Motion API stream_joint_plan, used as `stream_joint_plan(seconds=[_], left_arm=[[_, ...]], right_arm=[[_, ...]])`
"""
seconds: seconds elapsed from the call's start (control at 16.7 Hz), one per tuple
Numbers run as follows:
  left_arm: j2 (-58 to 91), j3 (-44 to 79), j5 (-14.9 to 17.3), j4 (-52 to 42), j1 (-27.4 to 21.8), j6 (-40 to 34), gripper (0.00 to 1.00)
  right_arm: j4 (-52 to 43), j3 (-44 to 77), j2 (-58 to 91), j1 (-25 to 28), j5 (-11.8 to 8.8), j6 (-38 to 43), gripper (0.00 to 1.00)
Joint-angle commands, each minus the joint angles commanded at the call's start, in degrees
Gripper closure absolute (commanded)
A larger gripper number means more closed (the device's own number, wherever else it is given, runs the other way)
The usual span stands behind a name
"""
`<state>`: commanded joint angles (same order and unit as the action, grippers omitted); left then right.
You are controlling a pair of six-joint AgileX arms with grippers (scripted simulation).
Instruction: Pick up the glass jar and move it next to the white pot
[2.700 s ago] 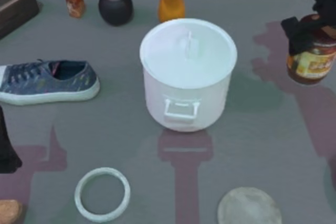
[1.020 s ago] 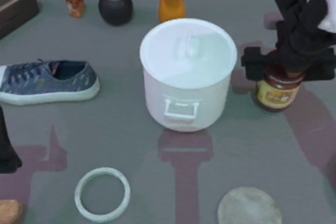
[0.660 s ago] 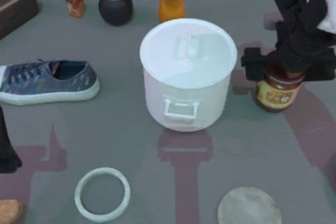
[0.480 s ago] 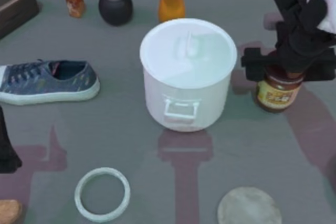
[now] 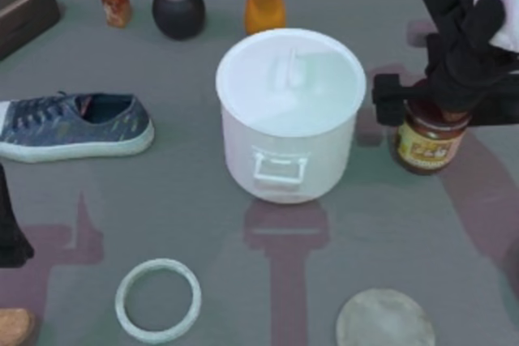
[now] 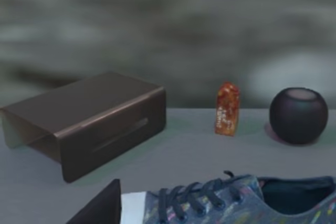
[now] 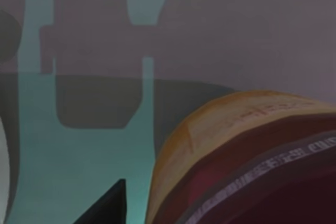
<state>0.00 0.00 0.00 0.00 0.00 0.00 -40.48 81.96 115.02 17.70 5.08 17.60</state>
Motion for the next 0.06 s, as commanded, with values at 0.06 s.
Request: stream_joint_plan(seconds=[0.06], left_arm=[[0.00,0.00,0.00,0.00,0.00,0.00,0.00]], right_arm=[[0.00,0.00,0.00,0.00,0.00,0.00,0.00]])
